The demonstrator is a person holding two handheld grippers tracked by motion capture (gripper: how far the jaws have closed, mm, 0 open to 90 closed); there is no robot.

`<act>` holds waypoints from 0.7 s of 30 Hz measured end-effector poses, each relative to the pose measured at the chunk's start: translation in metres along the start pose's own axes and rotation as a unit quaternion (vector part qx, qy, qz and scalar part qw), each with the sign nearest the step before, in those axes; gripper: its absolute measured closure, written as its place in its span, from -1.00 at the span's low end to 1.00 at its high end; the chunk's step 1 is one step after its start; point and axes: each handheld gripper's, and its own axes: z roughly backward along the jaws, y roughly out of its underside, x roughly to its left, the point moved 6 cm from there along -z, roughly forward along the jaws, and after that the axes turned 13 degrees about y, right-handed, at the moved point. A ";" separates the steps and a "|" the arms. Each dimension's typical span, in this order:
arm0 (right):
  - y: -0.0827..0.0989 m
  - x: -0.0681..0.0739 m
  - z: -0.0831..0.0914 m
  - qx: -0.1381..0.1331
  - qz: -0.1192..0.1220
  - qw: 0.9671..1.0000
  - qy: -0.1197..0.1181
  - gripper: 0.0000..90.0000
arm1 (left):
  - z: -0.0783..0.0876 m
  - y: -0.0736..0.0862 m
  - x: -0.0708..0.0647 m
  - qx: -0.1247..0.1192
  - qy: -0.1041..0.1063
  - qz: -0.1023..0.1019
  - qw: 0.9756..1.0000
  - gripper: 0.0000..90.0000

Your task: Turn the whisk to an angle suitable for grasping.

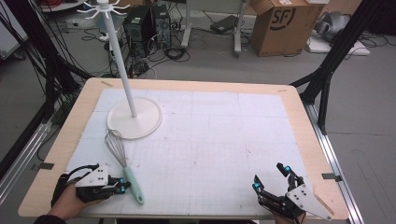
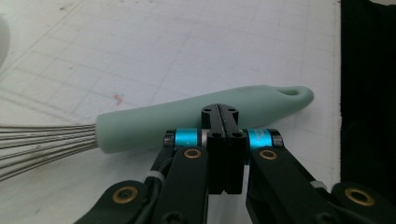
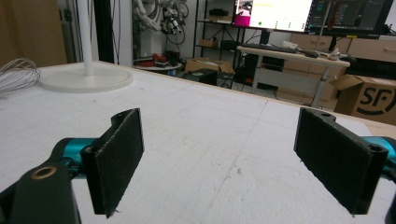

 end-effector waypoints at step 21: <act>-0.001 0.002 -0.002 -0.004 0.002 1.000 -0.004 -0.66 | -0.055 -0.030 0.000 0.024 0.033 -0.027 0.999 1.00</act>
